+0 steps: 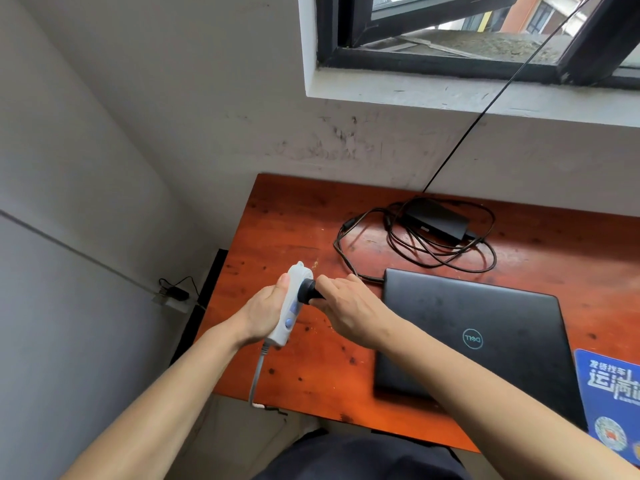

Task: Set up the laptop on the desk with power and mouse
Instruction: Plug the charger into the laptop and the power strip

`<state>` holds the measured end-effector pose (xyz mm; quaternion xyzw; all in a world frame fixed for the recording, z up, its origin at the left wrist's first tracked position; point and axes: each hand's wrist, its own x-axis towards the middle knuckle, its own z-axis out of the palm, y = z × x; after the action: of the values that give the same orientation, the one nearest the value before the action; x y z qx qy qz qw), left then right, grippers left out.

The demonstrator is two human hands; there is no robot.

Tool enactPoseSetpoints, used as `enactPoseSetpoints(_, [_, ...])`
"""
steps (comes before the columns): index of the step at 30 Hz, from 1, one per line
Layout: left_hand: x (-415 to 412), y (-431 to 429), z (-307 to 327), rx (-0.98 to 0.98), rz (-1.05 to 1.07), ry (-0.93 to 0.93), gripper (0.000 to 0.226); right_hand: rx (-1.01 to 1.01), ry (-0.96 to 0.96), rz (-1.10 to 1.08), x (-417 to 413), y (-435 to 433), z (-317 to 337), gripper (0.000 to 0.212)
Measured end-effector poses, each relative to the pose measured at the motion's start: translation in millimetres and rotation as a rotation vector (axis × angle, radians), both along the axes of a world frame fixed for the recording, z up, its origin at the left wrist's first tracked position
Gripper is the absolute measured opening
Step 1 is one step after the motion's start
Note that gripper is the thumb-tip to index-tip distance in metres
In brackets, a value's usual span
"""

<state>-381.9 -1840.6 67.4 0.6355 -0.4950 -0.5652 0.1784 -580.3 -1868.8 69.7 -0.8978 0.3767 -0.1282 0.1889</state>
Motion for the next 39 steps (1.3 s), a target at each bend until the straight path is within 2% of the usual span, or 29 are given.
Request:
enactPoseSetpoints(5, [-1.7, -1.7, 5.0, 0.009, 0.001, 0.009, 0.070, 0.033, 0.015, -0.029, 0.0, 0.3, -5.1, 0.019])
enactPoseSetpoints(9, [-10.5, -1.9, -3.7, -0.038, 0.105, -0.130, 0.070, 0.118, 0.052, -0.108, 5.7, -7.9, -7.3, 0.022])
enactPoseSetpoints(15, [1.1, -2.7, -10.1, 0.058, 0.223, -0.111, 0.074, -0.107, 0.306, -0.011, -15.1, -28.0, -19.6, 0.050])
enactPoseSetpoints(19, [-3.7, 1.8, -18.6, -0.019, 0.200, -0.051, 0.053, -0.162, 0.265, 0.043, -31.7, -26.2, -34.0, 0.044])
enactPoseSetpoints(22, [-9.5, 4.3, -18.8, -0.049, 0.242, 0.028, 0.048, -0.235, 0.202, -0.032, -30.5, -23.1, -33.1, 0.045])
enactPoseSetpoints(25, [-6.3, 8.1, -20.5, -0.047, 0.227, 0.083, 0.041, -0.245, 0.211, 0.002, -30.0, -21.0, -31.4, 0.045])
enactPoseSetpoints(27, [-1.5, 12.6, -24.3, -0.023, 0.137, 0.055, 0.048, -0.276, 0.223, 0.012, -29.4, -23.3, -29.4, 0.038])
enactPoseSetpoints(29, [1.9, 17.7, -30.7, -0.017, 0.021, -0.094, 0.057, -0.304, 0.179, -0.030, -28.7, -26.1, -27.8, 0.027])
enactPoseSetpoints(31, [3.1, 19.4, -41.0, -0.017, -0.019, -0.240, 0.051, -0.217, 0.127, -0.085, -29.7, -25.8, -29.7, 0.024])
enactPoseSetpoints(34, [2.7, 20.1, -60.0, -0.029, 0.030, -0.301, 0.042, -0.019, 0.179, -0.145, -32.9, -16.4, -41.3, 0.052])
enactPoseSetpoints(37, [0.8, 21.3, -80.1, 0.007, 0.248, -0.186, 0.040, 0.064, 0.234, -0.206, -42.5, -1.3, -58.6, 0.075])
enactPoseSetpoints(39, [-1.8, 22.1, -91.7, 0.057, 0.422, -0.057, 0.041, 0.172, 0.321, -0.220, -51.0, 9.3, -71.2, 0.079])
